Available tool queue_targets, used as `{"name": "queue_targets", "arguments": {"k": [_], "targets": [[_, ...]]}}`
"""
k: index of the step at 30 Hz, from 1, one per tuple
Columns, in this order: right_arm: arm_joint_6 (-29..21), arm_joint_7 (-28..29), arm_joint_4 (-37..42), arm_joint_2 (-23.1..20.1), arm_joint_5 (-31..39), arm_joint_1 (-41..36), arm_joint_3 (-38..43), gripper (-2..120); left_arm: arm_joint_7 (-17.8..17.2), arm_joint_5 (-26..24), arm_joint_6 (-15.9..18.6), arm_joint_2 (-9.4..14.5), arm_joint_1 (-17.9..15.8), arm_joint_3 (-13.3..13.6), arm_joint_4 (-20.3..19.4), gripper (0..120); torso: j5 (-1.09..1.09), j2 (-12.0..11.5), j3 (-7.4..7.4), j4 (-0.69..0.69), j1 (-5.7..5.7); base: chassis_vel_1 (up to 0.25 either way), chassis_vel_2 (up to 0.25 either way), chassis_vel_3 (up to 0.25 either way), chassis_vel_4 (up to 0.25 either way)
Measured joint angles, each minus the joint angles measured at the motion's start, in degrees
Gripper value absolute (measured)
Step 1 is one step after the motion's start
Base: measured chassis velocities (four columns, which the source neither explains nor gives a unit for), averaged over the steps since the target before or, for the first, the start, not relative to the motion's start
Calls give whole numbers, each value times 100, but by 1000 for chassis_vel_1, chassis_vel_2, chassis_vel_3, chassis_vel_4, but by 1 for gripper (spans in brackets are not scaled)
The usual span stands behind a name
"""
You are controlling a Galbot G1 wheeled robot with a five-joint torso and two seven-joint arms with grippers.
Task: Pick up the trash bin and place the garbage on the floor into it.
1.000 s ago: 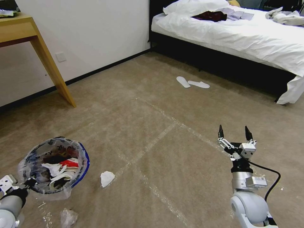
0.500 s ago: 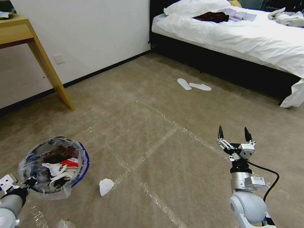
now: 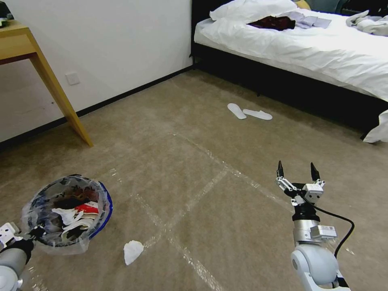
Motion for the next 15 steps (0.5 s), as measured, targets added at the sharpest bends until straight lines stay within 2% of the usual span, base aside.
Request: {"name": "queue_targets", "arguments": {"k": [15], "targets": [[2, -8, 16, 31, -63, -18, -2, 100, 26, -39, -6, 42, -12, -9, 81, 0, 1, 0, 0, 1, 0, -147, 144, 143, -145]]}}
